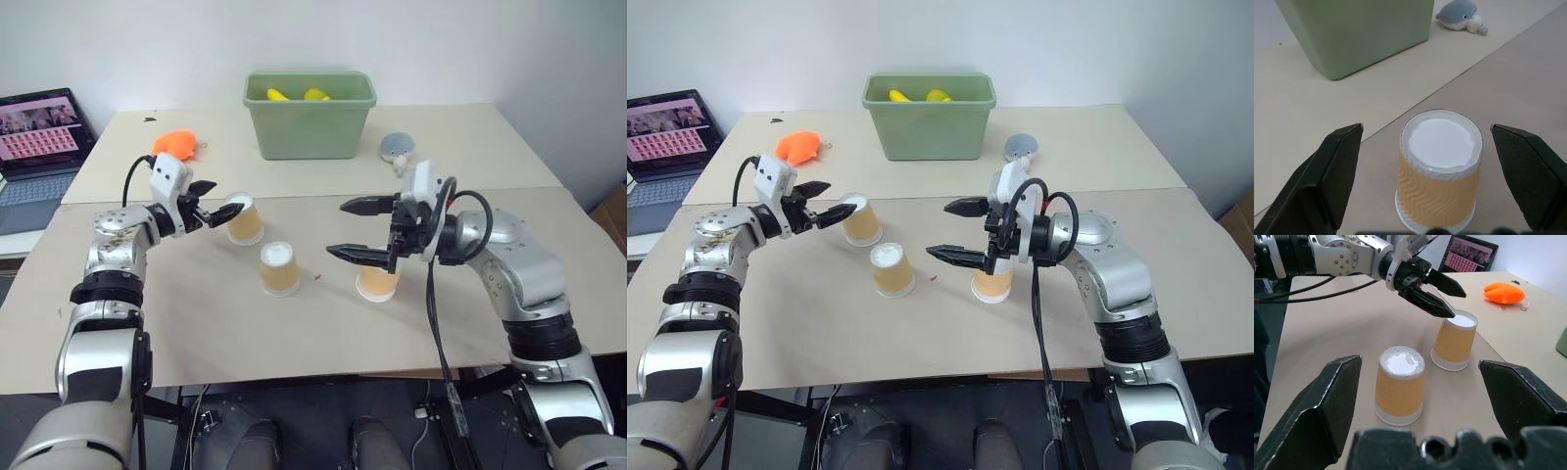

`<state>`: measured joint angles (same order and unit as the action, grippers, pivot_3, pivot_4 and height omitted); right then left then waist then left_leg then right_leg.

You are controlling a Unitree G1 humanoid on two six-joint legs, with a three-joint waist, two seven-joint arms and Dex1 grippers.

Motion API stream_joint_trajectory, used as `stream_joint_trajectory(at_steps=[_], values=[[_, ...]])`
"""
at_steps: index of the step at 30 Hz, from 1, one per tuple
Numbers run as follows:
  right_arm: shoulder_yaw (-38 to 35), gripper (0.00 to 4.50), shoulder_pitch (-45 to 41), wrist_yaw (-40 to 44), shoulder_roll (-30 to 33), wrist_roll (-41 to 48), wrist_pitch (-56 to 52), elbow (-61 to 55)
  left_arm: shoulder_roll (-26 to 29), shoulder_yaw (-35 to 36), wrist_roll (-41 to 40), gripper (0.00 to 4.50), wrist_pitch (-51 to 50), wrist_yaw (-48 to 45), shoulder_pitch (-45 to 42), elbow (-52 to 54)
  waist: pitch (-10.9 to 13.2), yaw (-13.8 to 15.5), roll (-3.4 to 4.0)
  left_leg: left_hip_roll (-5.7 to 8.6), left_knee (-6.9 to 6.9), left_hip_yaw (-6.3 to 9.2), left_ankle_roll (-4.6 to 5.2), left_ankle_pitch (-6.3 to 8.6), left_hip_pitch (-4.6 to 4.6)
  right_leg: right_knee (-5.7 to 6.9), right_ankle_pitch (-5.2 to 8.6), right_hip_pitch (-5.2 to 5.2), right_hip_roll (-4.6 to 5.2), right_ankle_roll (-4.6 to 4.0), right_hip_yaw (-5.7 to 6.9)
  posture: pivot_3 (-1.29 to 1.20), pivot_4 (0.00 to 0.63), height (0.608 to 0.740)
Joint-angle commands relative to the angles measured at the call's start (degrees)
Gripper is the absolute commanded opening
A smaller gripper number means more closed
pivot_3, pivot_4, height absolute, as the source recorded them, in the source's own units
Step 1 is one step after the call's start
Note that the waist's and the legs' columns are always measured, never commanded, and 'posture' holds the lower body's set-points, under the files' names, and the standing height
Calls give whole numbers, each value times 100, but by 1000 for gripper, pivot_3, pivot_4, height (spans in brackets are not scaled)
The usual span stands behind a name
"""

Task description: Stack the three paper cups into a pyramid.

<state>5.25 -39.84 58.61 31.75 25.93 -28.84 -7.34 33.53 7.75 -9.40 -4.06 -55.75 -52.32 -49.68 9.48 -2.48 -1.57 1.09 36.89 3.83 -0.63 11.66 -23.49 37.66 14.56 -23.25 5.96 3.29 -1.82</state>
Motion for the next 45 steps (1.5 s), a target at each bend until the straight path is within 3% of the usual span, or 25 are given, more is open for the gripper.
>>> stream_joint_trajectory(at_steps=[1, 32, 36, 38, 45], values=[[-125, 4500, -124, -3, -13, 38, 147, -108, 24, -18, -9, 4466, 48, 32, 61, 210, 0, 0, 0, 0, 0, 0, 0, 0, 0, 0, 0, 0, 0, 0, 0, 0, 150, 735], [-259, 4500, -55, -70, 156, 54, 107, -265, -440, -179, 253, 4466, 734, 188, -688, -1186, 0, 1, -1, 0, 1, 0, 0, 0, -2, -1, 0, 0, 0, 0, 0, 0, 150, 735], [-250, 4500, -52, -66, 163, 52, 106, -256, -441, -156, 231, 3476, 773, 183, -675, -1197, 0, 0, 0, 0, 1, -1, 0, 0, -2, -1, 0, 0, 0, 0, 0, 0, 150, 735], [-235, 4500, -55, -68, 155, 41, 111, -241, -439, -157, 239, 2700, 788, 199, -670, -1205, 0, -2, 0, 0, 1, 0, 0, 0, -1, 0, 0, 0, 0, 0, 0, 0, 150, 735], [-201, 4500, -31, -82, 136, 32, 93, -251, -396, -154, 234, 2700, 769, 226, -603, -1101, 0, 0, -1, 0, 1, 0, 0, 0, -2, -1, 0, 0, 0, 0, 0, 0, 150, 735]])
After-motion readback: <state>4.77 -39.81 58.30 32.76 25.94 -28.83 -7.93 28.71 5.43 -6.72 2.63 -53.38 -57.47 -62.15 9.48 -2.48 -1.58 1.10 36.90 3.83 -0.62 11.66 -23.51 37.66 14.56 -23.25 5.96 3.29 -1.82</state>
